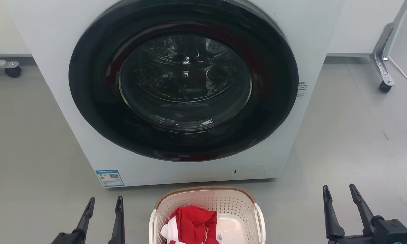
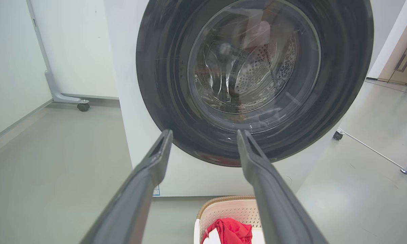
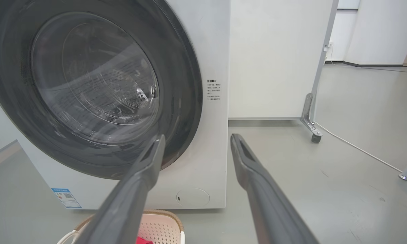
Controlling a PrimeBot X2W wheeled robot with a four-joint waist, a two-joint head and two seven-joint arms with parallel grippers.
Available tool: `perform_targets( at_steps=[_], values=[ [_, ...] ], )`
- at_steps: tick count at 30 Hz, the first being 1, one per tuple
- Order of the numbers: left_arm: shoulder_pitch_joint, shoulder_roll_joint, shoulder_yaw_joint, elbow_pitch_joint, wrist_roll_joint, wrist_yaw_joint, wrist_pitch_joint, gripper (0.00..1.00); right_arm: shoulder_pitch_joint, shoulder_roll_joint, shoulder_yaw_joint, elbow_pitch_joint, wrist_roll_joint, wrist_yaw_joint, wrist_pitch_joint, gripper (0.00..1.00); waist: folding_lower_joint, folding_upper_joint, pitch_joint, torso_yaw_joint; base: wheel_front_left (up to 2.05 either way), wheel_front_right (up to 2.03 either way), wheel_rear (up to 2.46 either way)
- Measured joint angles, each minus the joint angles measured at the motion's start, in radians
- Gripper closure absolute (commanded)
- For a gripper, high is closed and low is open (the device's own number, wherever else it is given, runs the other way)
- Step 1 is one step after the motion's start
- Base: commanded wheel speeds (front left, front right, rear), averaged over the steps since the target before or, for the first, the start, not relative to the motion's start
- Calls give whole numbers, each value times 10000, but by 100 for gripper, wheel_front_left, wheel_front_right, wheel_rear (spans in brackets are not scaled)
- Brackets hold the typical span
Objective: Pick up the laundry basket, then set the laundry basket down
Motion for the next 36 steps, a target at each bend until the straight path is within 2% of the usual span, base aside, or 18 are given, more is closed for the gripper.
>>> perform_targets(
  at_steps=[6,7,17,36],
  values=[
    [116,-113,96,-157,249,0,268,0,1,86,-59,-69,-56,0,0,0,1,0,7,16,0,0,0],
    [116,-113,96,-157,249,0,268,100,1,86,-59,-69,-56,0,0,100,1,0,7,16,0,0,0],
    [265,-276,144,380,27,-105,391,100,203,320,-94,464,240,98,117,100,1,0,14,11,0,0,0],
    [42,-499,777,809,-2491,-550,984,100,-53,596,-855,796,2890,548,913,100,1,0,28,-29,0,0,0]
  ],
)
